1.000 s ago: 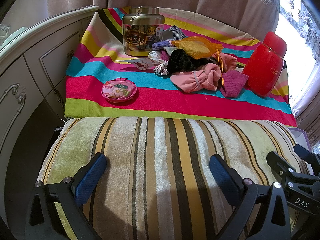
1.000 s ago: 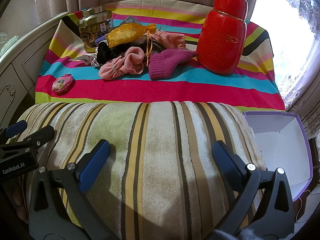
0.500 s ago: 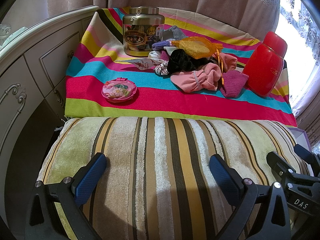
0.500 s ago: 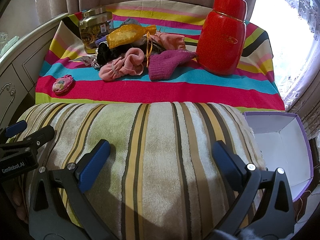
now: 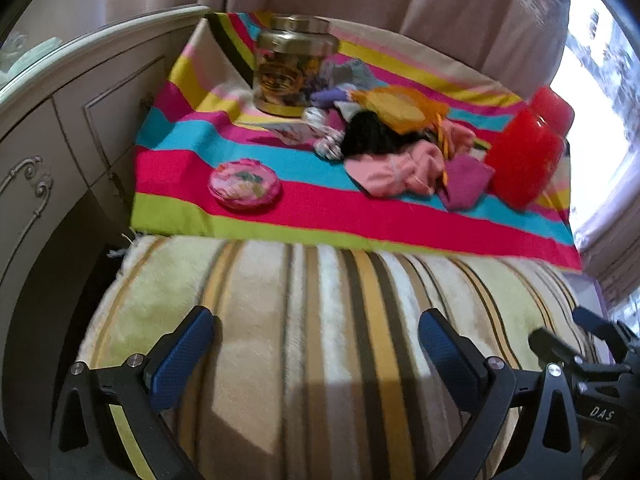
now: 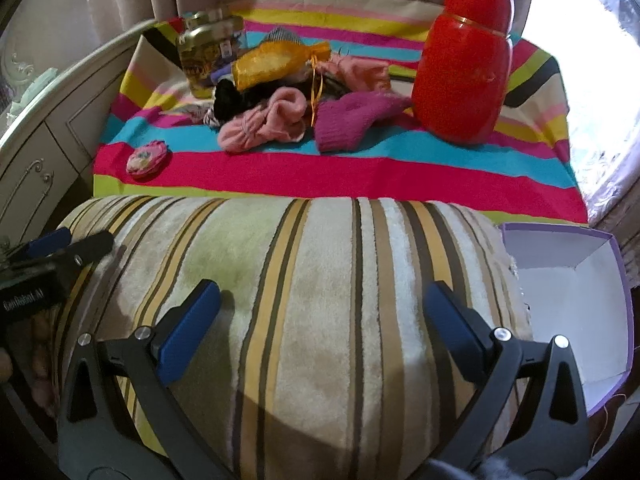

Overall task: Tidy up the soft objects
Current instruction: 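Grasp the pink coin purse with the left tool while the right grasps the orange mesh bag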

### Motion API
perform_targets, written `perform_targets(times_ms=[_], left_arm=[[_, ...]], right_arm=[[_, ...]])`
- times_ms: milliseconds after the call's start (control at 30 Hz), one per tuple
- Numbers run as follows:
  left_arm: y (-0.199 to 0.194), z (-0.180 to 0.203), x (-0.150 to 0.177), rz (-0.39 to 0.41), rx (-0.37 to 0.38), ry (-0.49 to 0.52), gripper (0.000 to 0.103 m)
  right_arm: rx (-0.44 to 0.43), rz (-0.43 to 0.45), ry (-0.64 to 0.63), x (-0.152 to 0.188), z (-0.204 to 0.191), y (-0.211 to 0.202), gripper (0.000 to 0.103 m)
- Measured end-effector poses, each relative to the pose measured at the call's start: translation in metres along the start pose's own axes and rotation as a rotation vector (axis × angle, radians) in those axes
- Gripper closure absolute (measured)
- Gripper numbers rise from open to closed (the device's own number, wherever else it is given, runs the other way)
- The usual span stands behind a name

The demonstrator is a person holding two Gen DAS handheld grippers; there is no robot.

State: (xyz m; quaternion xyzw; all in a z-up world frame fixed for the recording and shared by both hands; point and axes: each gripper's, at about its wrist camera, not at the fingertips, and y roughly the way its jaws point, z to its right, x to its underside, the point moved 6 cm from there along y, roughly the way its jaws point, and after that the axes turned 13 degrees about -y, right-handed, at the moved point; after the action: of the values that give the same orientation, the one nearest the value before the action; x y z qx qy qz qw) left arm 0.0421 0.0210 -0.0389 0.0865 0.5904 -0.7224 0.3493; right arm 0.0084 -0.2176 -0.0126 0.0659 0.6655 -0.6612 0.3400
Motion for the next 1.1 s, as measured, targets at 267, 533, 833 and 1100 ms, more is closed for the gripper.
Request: perform_targets(times_ms=[267, 533, 833, 1100], left_arm=[[0.033, -0.029, -0.063, 0.010, -0.054, -0.104, 0.000], [0.095, -0.039, -0.103, -0.081, -0.123, -0.134, 0.004], [0.137, -0.042, -0.104, -0.165, -0.195, -0.104, 0.027], [0.134, -0.034, -0.099, -0.109, -0.203, -0.043, 0.030]], right_arm=[[-0.032, -0.005, -0.131, -0.024, -0.008, 0.012, 0.000], [-0.071, 0.012, -0.167, -0.067, -0.005, 0.029, 0.000], [-0.065, 0.074, -0.160, -0.132, 0.001, 0.061, 0.000], [-0.110, 0.100, -0.014, -0.187, 0.004, 0.093, 0.000]])
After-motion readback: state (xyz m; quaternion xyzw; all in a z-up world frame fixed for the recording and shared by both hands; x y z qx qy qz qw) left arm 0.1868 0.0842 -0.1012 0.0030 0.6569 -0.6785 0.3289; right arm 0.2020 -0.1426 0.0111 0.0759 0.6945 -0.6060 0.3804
